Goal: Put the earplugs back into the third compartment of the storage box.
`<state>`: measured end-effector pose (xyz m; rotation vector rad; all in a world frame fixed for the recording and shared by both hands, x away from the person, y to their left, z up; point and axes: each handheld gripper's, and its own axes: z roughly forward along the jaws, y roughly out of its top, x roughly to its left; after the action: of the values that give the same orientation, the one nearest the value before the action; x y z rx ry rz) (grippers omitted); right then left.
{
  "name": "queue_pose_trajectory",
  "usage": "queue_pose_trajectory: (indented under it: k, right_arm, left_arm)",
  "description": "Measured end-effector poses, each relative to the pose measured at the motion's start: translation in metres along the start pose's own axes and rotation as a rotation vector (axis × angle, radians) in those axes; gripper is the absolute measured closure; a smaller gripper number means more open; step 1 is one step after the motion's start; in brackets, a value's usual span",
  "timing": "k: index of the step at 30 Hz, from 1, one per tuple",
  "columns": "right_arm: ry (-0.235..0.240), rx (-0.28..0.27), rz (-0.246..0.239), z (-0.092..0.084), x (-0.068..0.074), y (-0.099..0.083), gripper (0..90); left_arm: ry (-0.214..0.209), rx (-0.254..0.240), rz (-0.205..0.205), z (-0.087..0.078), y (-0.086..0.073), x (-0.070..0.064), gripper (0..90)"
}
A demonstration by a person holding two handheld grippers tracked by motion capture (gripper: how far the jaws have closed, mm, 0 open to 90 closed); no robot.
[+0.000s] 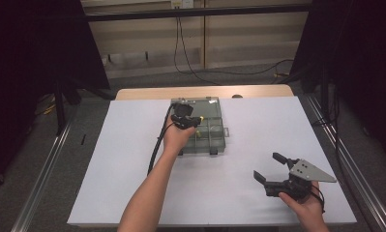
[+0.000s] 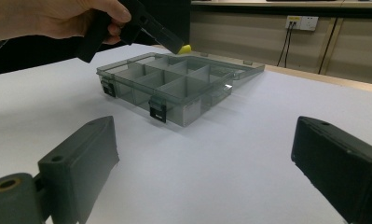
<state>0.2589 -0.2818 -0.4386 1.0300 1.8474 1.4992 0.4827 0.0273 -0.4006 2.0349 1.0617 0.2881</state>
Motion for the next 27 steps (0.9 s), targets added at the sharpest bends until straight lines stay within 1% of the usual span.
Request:
queue_pose_trajectory:
  k: [6,8,12,13,15,16,17,20,21,22,25,27]
  right_arm:
    - [-0.001,-0.001,0.001,-0.0002,-0.0002,0.0000,6.3]
    - [0.000,0.000,0.000,-0.0003,-0.0001,0.0000,6.3]
    - [0.000,-0.001,0.001,-0.0003,-0.0004,0.0000,6.3]
    - [0.000,-0.001,0.003,-0.0003,-0.0003,0.0000,6.3]
    - [0.000,-0.001,0.004,-0.0004,-0.0005,-0.0001,6.3]
    - [-0.001,0.000,0.004,-0.0004,-0.0005,-0.0001,6.3]
    - [-0.001,0.000,0.004,-0.0004,-0.0006,-0.0001,6.3]
    - [-0.001,-0.001,0.004,-0.0005,-0.0007,0.0000,6.3]
    - [-0.001,-0.001,0.004,-0.0005,-0.0006,0.0000,6.3]
    - [0.000,-0.001,0.004,-0.0004,-0.0007,0.0000,6.3]
    - [0.000,0.000,0.004,0.0000,-0.0006,0.0000,6.3]
    - [0.001,0.000,0.003,0.0000,-0.0003,0.0001,6.3]
  left_arm:
    - [0.008,0.001,-0.004,0.0036,-0.0008,0.0016,88.0]
    - [0.006,-0.002,-0.014,0.0046,-0.0012,0.0016,87.9]
    - [0.003,0.001,-0.005,0.0067,-0.0017,0.0013,87.8]
    - [0.004,0.000,-0.011,0.0075,-0.0021,0.0004,87.7]
    - [0.005,-0.003,-0.009,0.0085,-0.0025,-0.0001,87.3]
    - [0.008,-0.001,-0.005,0.0086,-0.0025,-0.0001,86.2]
    - [0.012,-0.003,-0.004,0.0090,-0.0027,-0.0004,81.9]
    - [0.008,-0.002,-0.011,0.0090,-0.0032,0.0005,73.5]
    - [0.008,0.002,-0.005,0.0089,-0.0034,0.0006,71.6]
    - [0.013,0.002,-0.001,0.0088,-0.0034,0.0006,71.7]
    - [0.015,-0.001,-0.001,0.0080,-0.0029,0.0009,66.3]
    - [0.019,0.000,-0.002,0.0079,-0.0031,0.0006,65.2]
